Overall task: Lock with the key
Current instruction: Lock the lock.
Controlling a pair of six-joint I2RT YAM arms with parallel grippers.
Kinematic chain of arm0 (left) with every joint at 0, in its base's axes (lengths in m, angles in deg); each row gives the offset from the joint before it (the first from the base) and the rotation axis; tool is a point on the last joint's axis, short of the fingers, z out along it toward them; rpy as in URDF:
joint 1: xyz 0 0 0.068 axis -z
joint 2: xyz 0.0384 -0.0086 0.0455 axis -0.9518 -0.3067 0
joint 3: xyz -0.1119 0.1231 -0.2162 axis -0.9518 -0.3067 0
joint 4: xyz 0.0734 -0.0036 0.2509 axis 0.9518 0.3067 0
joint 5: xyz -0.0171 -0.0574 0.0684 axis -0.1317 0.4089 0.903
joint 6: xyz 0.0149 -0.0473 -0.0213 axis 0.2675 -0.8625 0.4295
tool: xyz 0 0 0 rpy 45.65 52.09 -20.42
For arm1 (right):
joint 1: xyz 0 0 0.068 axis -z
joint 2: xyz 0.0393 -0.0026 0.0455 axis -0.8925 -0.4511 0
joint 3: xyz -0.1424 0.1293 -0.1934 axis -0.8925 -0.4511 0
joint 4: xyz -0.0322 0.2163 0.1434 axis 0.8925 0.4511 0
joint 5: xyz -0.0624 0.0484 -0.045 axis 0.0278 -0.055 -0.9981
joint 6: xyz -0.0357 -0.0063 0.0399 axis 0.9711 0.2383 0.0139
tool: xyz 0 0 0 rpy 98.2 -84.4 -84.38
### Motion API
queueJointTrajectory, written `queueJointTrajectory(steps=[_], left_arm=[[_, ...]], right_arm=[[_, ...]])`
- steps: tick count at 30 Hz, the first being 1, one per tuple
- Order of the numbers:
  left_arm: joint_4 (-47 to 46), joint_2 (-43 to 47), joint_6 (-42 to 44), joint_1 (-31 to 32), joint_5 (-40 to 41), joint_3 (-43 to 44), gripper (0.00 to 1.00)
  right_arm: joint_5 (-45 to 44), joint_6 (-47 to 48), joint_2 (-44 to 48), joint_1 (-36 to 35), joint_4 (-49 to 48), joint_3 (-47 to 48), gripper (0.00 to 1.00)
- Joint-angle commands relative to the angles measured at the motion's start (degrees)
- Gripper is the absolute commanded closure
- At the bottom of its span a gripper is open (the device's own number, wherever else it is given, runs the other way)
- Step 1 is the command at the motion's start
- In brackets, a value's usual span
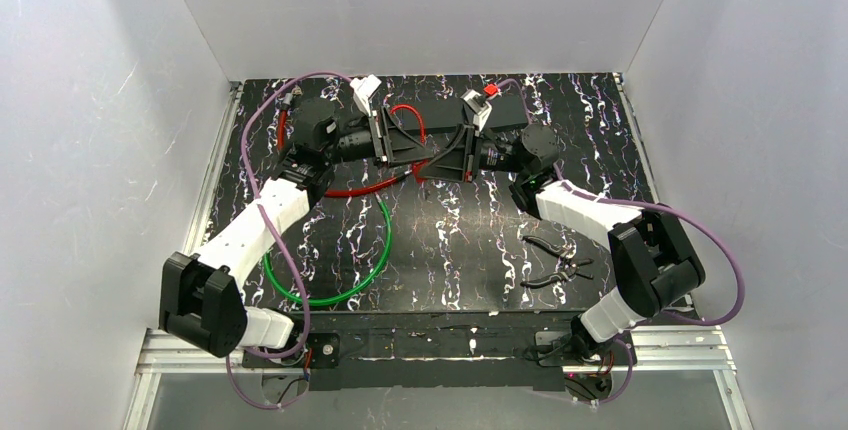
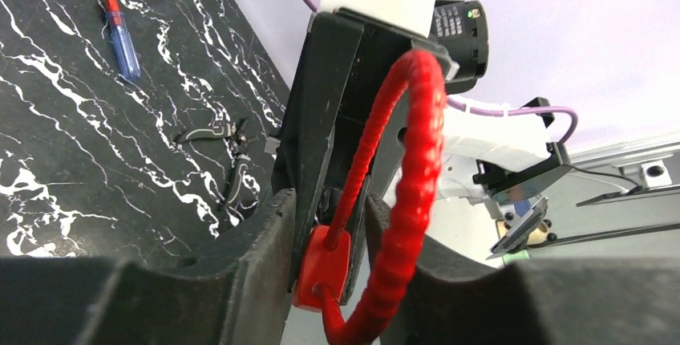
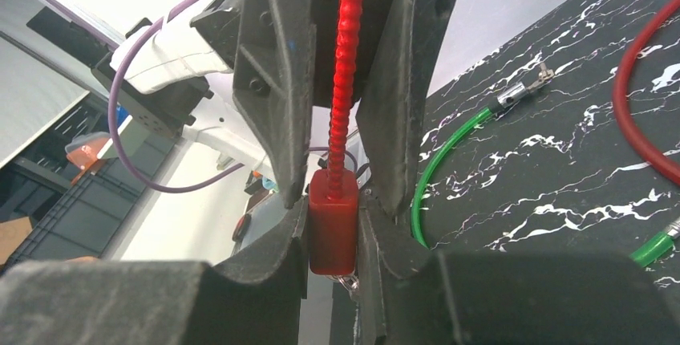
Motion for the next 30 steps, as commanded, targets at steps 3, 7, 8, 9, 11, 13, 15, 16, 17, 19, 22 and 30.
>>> queueJointTrajectory(steps=[3, 7, 8, 9, 11, 13, 15, 16, 17, 19, 22, 30], left_arm=[[-4.44, -0.1, -3.51, -1.13, 0.86, 0.86, 0.79], [-4.9, 0.22, -3.54, -1.11, 0.6, -1.13, 0.84], [-4.95, 0.45, -3.44, -1.08, 0.43, -1.56, 0.84], [-4.94, 0.6, -3.37, -1.07, 0.32, -1.91, 0.84], [-4.92, 0.98, -3.47, -0.99, 0.21, -2.68, 0.83], [-4.94, 1.22, -3.52, -0.99, 0.35, -3.23, 0.83], [-4.93, 1.44, -3.5, -1.02, 0.49, -3.3, 0.94], [-4.94, 1.4, -3.62, -1.06, 0.55, -3.22, 0.99], [-4.91, 1.4, -4.02, -1.22, 0.64, -3.12, 1.0], [-5.0, 1.32, -5.39, -2.14, 1.18, -2.68, 1.0], [-5.0, 1.43, -8.69, -4.76, 3.08, -3.02, 1.0], [-5.0, 2.2, -15.18, -9.86, 8.78, -6.82, 1.0]], right_arm=[[-0.29, 0.73, 2.59, -0.35, -4.2, 0.44, 0.99], [-1.51, 0.83, 1.68, -0.35, -3.52, 1.84, 0.99], [-2.0, 1.04, 1.25, -0.35, -2.81, 2.43, 0.99], [-2.27, 1.1, 0.75, -0.36, -2.39, 3.06, 0.99], [-2.08, 0.7, -0.27, -0.35, -2.27, 4.3, 0.99], [-1.92, 0.02, -1.04, -0.37, -2.69, 5.13, 0.99], [-1.62, -0.21, -1.29, -0.41, -2.95, 5.37, 0.99], [-1.6, -0.18, -1.26, -0.43, -2.93, 5.27, 0.97], [-1.6, 0.09, -1.07, -0.39, -2.62, 5.16, 0.89], [-1.6, 2.01, -0.19, -0.27, -0.14, 5.15, 0.6], [-2.48, 8.77, 2.18, 0.52, 10.0, 5.85, 0.25], [-12.8, 32.42, 2.14, 0.91, 38.43, 12.66, 0.22]])
